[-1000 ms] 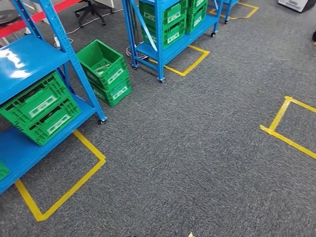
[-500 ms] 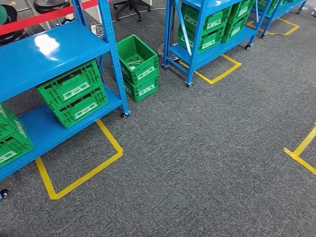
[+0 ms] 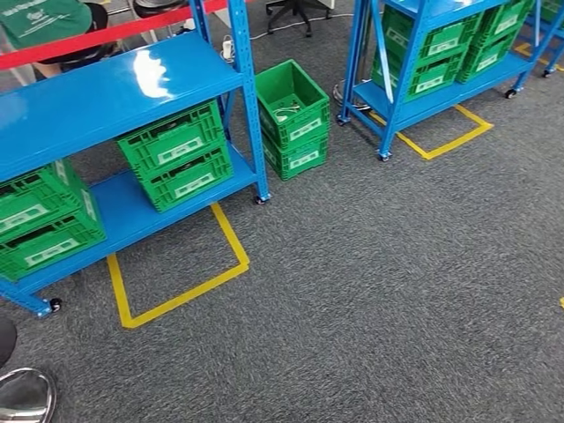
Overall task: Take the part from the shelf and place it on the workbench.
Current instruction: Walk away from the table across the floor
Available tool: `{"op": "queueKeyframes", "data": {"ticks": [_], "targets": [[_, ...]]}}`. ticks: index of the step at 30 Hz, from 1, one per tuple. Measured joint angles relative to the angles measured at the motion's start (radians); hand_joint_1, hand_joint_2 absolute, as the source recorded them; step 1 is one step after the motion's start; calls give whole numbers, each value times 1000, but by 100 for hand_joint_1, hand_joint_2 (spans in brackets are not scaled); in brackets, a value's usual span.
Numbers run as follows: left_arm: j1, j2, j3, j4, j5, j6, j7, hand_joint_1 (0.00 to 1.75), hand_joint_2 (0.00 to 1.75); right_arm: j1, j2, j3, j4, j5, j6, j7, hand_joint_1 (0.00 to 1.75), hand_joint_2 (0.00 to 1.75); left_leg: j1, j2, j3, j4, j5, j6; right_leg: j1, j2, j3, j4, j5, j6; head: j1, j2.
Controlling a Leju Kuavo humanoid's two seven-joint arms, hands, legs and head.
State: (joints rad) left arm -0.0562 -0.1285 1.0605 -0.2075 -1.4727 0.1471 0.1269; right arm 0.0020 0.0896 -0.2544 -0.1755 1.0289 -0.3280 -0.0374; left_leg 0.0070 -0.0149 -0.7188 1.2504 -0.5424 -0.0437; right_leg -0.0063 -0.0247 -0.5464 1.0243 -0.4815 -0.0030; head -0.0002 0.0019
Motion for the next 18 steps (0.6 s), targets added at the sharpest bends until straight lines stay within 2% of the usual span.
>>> {"op": "queueKeyframes", "data": {"ticks": [1,2,3,5,6,7,9,10,11,13,14,15,16,17,18], "targets": [[1,0,0,0,0,0,0,0,0,0,0,0,0,0,0,0,0,0,0,2,-3,10,6,1,1,-13,0,0,-1,-1,0,0],[2,0,0,0,0,0,1,0,0,-1,0,0,0,-1,1,0,0,0,-1,6,12,-16,28,3,1,-25,1,0,-2,-1,0,0],[3,0,0,0,0,0,1,0,0,-2,1,0,0,-1,2,0,0,0,-3,18,45,-73,60,7,2,-37,3,0,-3,0,0,0],[0,1,0,0,1,0,1,0,0,-3,2,0,0,-2,5,1,0,0,-11,70,115,-199,105,18,8,-58,6,1,-8,7,-1,0],[-2,1,0,0,1,0,1,0,0,-3,3,0,0,-2,7,2,0,0,-15,88,135,-238,113,23,11,-68,8,2,-12,12,0,0],[-3,1,0,0,1,0,1,0,0,-3,3,0,0,-2,9,3,0,0,-18,94,142,-254,112,27,14,-78,10,1,-14,17,1,0],[-1,1,0,0,1,0,1,0,0,-6,3,0,0,-2,11,3,0,0,-16,71,141,-260,114,35,14,-92,17,-1,-18,27,3,0],[2,1,1,0,1,0,1,0,0,-8,3,1,0,-2,11,3,0,0,-13,60,141,-262,116,39,13,-76,15,7,-26,33,4,0],[2,1,1,0,1,0,1,0,0,-8,3,1,0,-2,11,3,0,0,-10,48,141,-264,118,44,11,-51,6,31,-43,39,6,0],[-1,1,2,0,1,0,0,0,0,-6,3,1,0,-2,11,3,0,0,-5,25,140,-265,120,51,8,6,-42,141,-103,47,11,0],[-2,1,2,0,1,0,0,0,0,-4,3,1,0,-2,11,4,0,0,-5,11,139,-265,121,54,7,16,-73,208,-132,48,12,0],[-2,2,3,0,1,0,0,0,0,-2,3,1,0,-2,11,4,0,0,-5,-4,139,-265,121,55,6,19,-99,259,-147,49,13,0],[-1,1,3,0,1,0,0,0,0,-1,3,1,0,-2,11,4,0,0,-5,-19,139,-265,122,55,6,20,-110,276,-142,50,13,0],[1,1,4,0,1,0,0,0,0,0,3,1,0,-2,12,4,0,0,-4,-34,140,-264,122,53,4,22,-103,254,-118,50,13,0],[2,1,4,0,1,0,0,0,0,0,3,1,0,-2,12,4,0,0,-2,-49,141,-264,123,51,2,28,-81,199,-81,50,13,0]]}}
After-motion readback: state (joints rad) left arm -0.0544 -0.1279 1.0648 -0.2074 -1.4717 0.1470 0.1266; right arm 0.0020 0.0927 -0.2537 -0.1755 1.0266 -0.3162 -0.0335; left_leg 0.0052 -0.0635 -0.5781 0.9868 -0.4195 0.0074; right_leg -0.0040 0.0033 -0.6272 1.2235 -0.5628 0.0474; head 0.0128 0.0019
